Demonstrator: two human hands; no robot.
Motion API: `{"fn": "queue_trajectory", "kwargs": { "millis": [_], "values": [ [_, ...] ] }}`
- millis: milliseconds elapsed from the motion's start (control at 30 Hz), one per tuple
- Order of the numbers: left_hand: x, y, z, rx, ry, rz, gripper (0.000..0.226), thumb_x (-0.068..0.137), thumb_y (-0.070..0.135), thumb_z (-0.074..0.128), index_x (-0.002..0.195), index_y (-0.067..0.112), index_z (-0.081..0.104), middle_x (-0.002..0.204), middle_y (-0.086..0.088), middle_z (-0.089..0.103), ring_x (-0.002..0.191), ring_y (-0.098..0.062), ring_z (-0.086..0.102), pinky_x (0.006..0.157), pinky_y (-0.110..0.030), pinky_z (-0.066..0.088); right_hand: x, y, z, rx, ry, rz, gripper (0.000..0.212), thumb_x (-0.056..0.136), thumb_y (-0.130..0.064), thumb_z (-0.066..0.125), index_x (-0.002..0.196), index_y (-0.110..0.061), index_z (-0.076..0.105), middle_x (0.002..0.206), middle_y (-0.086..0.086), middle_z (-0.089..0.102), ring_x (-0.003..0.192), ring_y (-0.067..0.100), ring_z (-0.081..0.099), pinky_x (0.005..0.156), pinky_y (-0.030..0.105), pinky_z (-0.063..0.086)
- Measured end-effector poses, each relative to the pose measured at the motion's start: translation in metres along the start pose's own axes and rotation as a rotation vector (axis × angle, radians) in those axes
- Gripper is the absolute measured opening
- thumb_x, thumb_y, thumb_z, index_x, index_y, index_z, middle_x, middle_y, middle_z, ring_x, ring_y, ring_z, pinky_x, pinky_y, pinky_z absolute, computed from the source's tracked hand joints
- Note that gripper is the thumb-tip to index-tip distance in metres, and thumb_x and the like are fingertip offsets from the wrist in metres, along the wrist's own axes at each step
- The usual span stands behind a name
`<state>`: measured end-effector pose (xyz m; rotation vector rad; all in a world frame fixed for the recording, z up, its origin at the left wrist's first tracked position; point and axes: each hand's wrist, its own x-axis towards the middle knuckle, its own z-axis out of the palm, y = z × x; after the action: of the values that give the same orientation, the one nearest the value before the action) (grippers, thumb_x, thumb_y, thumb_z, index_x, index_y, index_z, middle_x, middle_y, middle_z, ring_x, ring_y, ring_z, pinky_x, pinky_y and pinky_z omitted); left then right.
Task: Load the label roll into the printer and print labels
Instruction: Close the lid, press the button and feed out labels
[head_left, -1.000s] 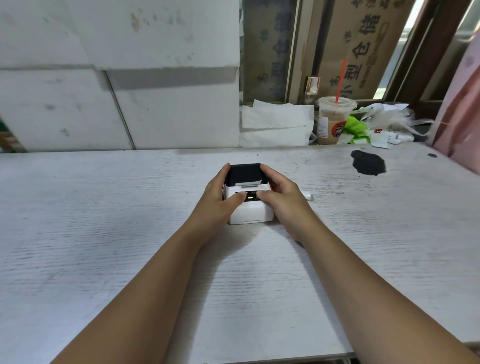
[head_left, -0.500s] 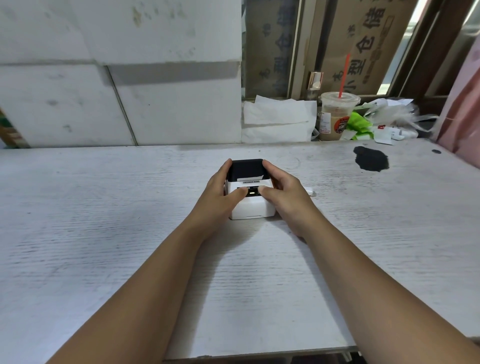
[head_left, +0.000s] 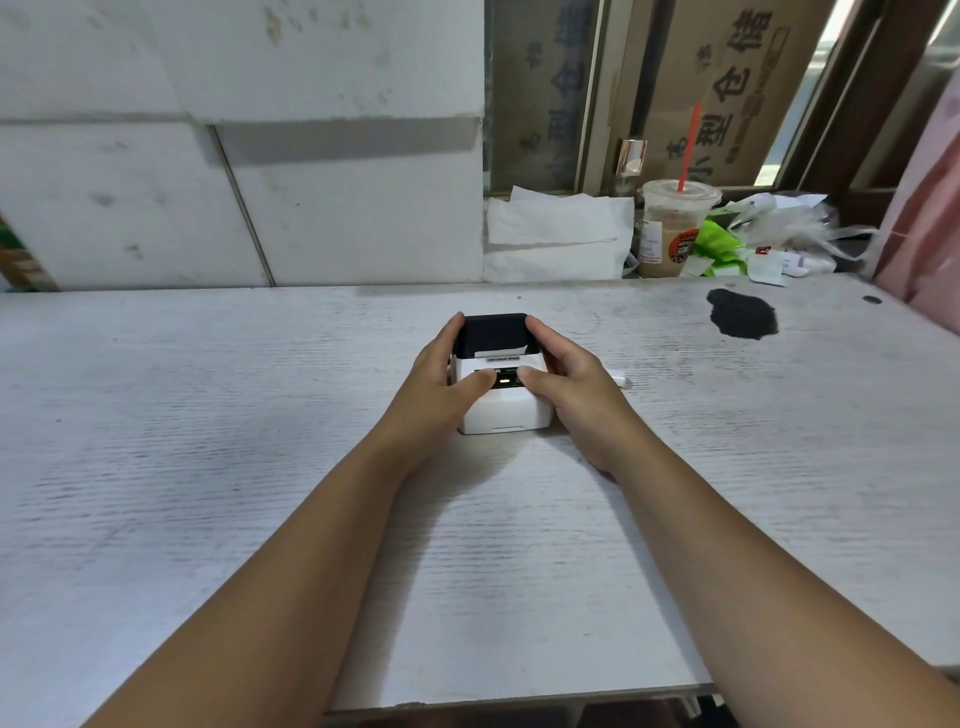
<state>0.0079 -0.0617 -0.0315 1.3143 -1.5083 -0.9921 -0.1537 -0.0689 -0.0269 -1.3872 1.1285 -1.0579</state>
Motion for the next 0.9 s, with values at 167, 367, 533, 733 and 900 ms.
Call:
{"fn": "queue_trajectory", "kwargs": {
  "millis": [167, 367, 533, 733, 900],
  "values": [
    [-0.0021, 0.0027, 0.0005, -0.003, -0.001, 0.014, 0.06, 0.091, 0.02, 0.055, 0.142, 0.037, 0.028, 0.137, 0.017, 0.039, 0.122, 0.003, 0.039, 0.084, -0.006, 0.03, -0.0006, 0.0003, 0.0004, -0.005, 0.001, -0.002, 0.062, 0.09, -0.008, 0.058, 0.146, -0.024, 0.037, 0.14, -0.007, 0.053, 0.126, 0.008, 0.052, 0.111, 0.033, 0.039],
    [-0.002, 0.0028, 0.0007, -0.009, 0.002, 0.016, 0.062, 0.091, 0.019, 0.055, 0.144, 0.033, 0.027, 0.141, 0.015, 0.039, 0.126, 0.001, 0.037, 0.094, -0.015, 0.029, 0.0006, 0.0016, 0.0, -0.008, 0.006, 0.005, 0.063, 0.089, -0.006, 0.057, 0.145, -0.026, 0.039, 0.139, -0.006, 0.055, 0.124, 0.009, 0.055, 0.11, 0.036, 0.041],
    [-0.0022, 0.0024, 0.0004, -0.006, -0.001, 0.019, 0.062, 0.092, 0.019, 0.055, 0.145, 0.032, 0.026, 0.139, 0.015, 0.04, 0.122, 0.003, 0.04, 0.084, -0.006, 0.033, 0.0008, 0.0017, 0.0002, -0.002, 0.012, 0.008, 0.063, 0.088, -0.005, 0.057, 0.145, -0.025, 0.039, 0.139, -0.005, 0.055, 0.124, 0.011, 0.055, 0.11, 0.037, 0.041],
    [-0.0033, 0.0055, 0.0011, 0.005, -0.007, 0.025, 0.052, 0.092, 0.015, 0.054, 0.131, 0.042, 0.032, 0.114, 0.031, 0.044, 0.098, 0.027, 0.043, 0.075, 0.004, 0.036, 0.0012, 0.0023, -0.0001, 0.011, 0.013, 0.017, 0.063, 0.088, -0.006, 0.058, 0.144, -0.028, 0.04, 0.138, -0.006, 0.056, 0.122, 0.011, 0.057, 0.108, 0.037, 0.043],
    [-0.0031, 0.0046, 0.0006, 0.005, 0.0, 0.017, 0.061, 0.092, 0.019, 0.055, 0.145, 0.031, 0.026, 0.135, 0.018, 0.041, 0.122, 0.004, 0.042, 0.094, -0.012, 0.032, 0.0015, 0.0029, -0.0002, 0.009, 0.016, 0.018, 0.063, 0.087, -0.007, 0.059, 0.144, -0.028, 0.04, 0.14, -0.005, 0.054, 0.126, 0.012, 0.053, 0.11, 0.04, 0.041]
  ]
}}
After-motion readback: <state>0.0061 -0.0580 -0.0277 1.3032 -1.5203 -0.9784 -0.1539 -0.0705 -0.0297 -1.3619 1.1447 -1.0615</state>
